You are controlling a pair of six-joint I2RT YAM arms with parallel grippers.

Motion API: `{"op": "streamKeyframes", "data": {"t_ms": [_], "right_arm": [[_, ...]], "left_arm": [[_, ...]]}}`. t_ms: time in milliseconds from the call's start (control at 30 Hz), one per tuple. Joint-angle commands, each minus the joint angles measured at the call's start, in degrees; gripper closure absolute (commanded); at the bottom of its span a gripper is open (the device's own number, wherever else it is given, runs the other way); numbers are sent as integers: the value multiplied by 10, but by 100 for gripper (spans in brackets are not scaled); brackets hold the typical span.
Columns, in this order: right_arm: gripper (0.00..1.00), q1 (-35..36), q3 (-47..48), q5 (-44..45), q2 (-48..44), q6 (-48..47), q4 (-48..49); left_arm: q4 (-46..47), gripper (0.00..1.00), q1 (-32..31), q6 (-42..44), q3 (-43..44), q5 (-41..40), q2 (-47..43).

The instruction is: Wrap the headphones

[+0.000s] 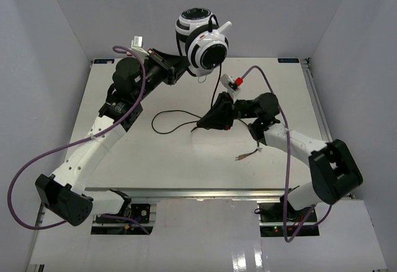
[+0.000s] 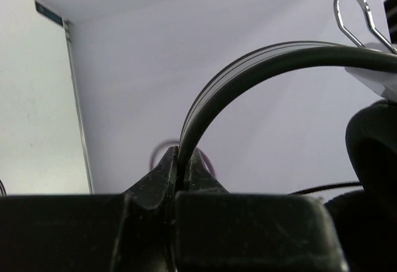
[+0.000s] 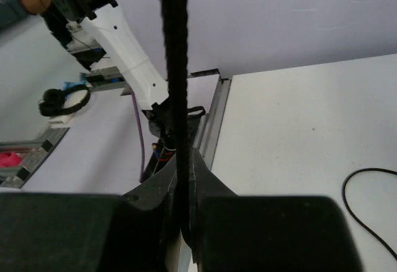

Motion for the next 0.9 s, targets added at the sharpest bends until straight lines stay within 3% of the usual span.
{"op": "streamKeyframes", "data": {"t_ms": [0,100,200,400,600,867], "right_arm": [[92,11,19,63,-102,-314,-292],[92,20,60,157,-116,-441,-500],[92,40,116,281,-109,-560,-638],[92,105,233,602,-71,-772,-830],[92,142,263,855,-69,-925,-877],[92,138,280,961,-62,-1009,-873]], "left_arm": [[-60,100,2,79,93,-163,-20],[-121,100,2,135,144,-210,3],[-174,100,0,191,181,-263,38],[-313,100,-13,311,277,-403,169],[-352,100,-51,491,318,-567,286],[-352,100,-68,616,272,-559,329]]}}
